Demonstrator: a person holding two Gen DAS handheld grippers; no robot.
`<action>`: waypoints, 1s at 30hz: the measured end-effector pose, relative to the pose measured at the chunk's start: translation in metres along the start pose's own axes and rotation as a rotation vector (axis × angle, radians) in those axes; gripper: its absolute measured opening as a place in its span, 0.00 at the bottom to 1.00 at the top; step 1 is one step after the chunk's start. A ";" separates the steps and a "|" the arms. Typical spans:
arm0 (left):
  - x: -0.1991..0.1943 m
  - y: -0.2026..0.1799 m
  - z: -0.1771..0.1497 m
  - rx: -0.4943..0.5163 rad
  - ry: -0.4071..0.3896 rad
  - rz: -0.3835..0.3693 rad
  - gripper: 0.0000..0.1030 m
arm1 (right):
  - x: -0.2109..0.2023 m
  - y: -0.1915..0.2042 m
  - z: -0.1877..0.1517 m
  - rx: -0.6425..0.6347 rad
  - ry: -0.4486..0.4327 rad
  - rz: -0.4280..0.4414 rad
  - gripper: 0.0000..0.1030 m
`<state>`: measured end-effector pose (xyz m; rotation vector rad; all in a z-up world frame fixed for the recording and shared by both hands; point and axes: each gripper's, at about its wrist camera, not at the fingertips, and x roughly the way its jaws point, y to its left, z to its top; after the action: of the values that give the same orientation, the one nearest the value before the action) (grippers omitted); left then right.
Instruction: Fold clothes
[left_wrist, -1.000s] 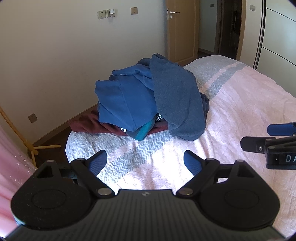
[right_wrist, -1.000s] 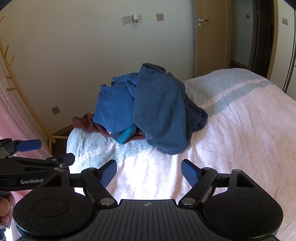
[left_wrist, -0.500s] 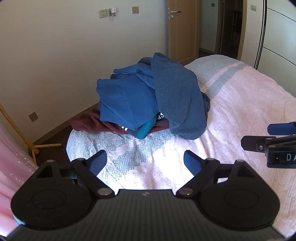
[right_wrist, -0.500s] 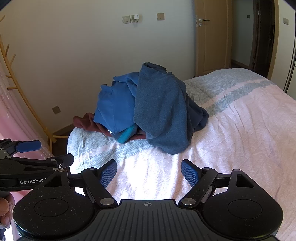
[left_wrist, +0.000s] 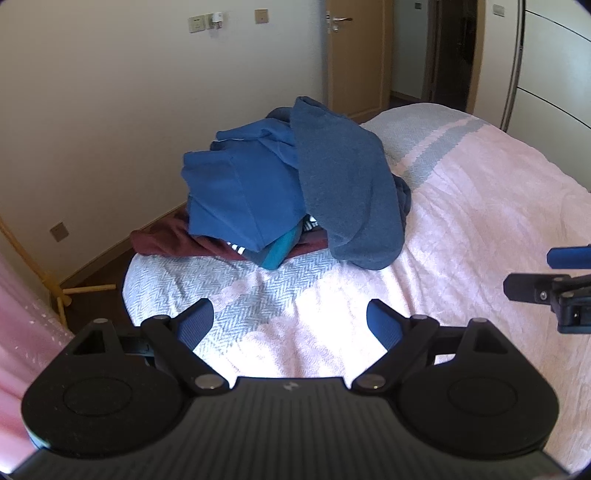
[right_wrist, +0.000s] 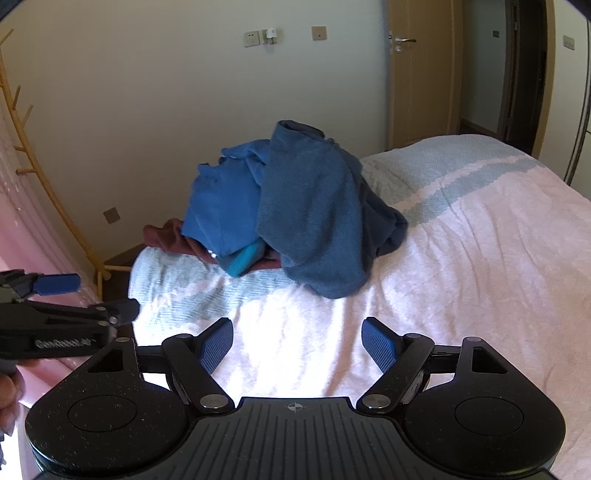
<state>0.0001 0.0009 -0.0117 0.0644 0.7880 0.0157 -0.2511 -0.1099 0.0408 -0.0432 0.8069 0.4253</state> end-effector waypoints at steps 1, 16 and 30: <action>0.003 0.001 0.003 0.007 -0.002 -0.009 0.85 | 0.003 -0.004 0.000 0.005 0.008 -0.005 0.77; 0.183 0.022 0.182 0.294 -0.119 -0.229 0.84 | 0.120 -0.034 0.083 -0.009 -0.006 -0.050 0.77; 0.337 0.005 0.240 0.466 -0.094 -0.374 0.59 | 0.302 -0.097 0.158 -0.048 0.079 -0.088 0.77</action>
<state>0.4083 0.0068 -0.0810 0.3553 0.6875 -0.5227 0.0800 -0.0605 -0.0753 -0.1402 0.8697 0.3610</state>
